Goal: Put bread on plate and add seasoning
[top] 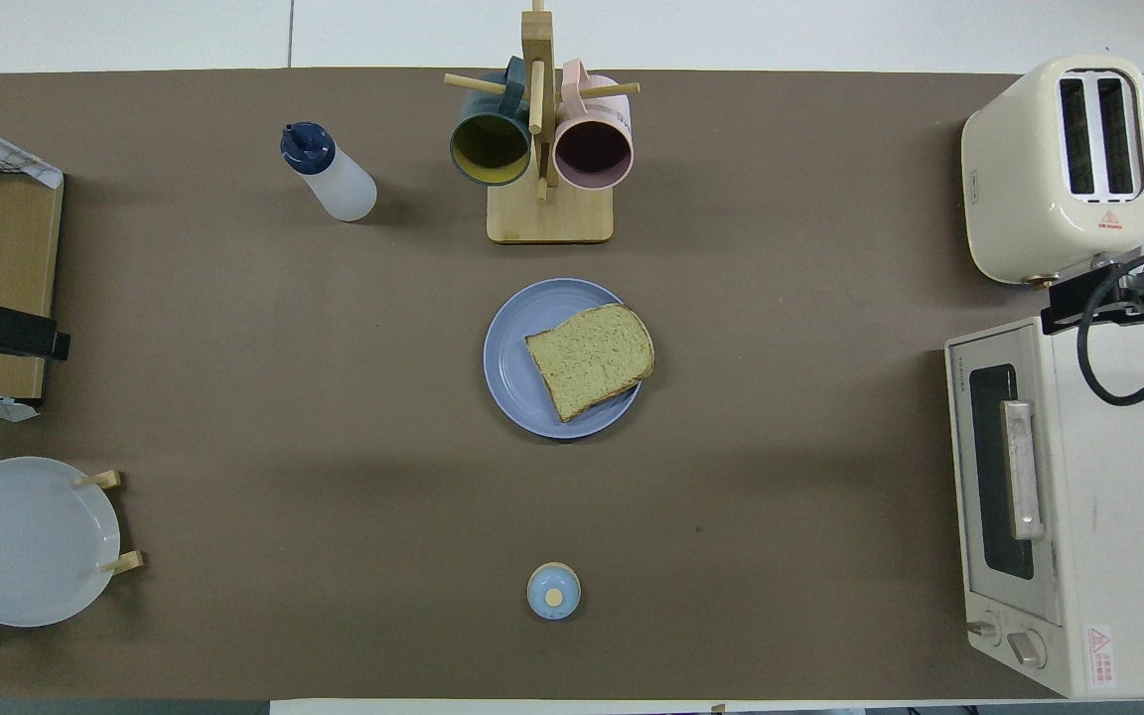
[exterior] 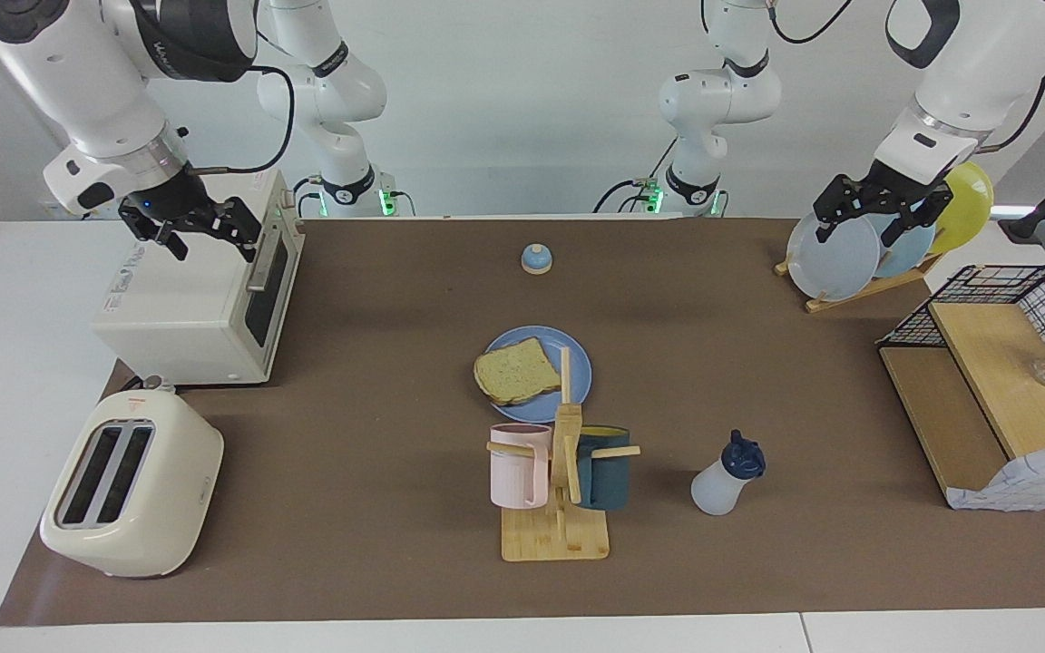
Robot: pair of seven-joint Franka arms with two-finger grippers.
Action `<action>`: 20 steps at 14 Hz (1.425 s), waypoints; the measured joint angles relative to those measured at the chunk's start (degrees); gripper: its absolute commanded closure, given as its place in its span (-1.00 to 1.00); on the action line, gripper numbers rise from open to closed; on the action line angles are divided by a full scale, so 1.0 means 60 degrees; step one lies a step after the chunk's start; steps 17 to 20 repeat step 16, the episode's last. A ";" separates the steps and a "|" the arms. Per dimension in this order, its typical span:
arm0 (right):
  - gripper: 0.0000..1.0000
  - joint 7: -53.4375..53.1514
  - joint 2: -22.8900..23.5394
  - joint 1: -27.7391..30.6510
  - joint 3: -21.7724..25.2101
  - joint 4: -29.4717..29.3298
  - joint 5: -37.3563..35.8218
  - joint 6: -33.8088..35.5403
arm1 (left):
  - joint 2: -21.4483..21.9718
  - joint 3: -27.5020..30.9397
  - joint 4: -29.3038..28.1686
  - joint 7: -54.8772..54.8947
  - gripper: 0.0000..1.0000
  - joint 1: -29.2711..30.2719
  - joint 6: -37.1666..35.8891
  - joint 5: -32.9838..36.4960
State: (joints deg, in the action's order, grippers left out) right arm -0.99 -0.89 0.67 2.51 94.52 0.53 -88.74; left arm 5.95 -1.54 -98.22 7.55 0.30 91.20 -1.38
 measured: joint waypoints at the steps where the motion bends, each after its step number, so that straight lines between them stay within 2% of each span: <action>1: -1.00 0.0000 0.0000 0.0000 0.0000 0.0000 0.0000 0.0000 | 0.0001 -0.0016 0.0006 0.0000 -1.00 0.0001 0.0000 0.0000; 9: -1.00 0.0000 0.0000 0.0000 0.0000 0.0000 0.0000 0.0000 | -0.0058 -0.0265 0.0112 -0.0495 -1.00 -0.0205 0.0036 0.0033; 20: -1.00 0.0000 0.0000 0.0000 0.0000 0.0000 0.0000 0.0000 | -0.0126 0.0074 0.0470 -0.0620 -1.00 -0.0224 0.0011 0.0043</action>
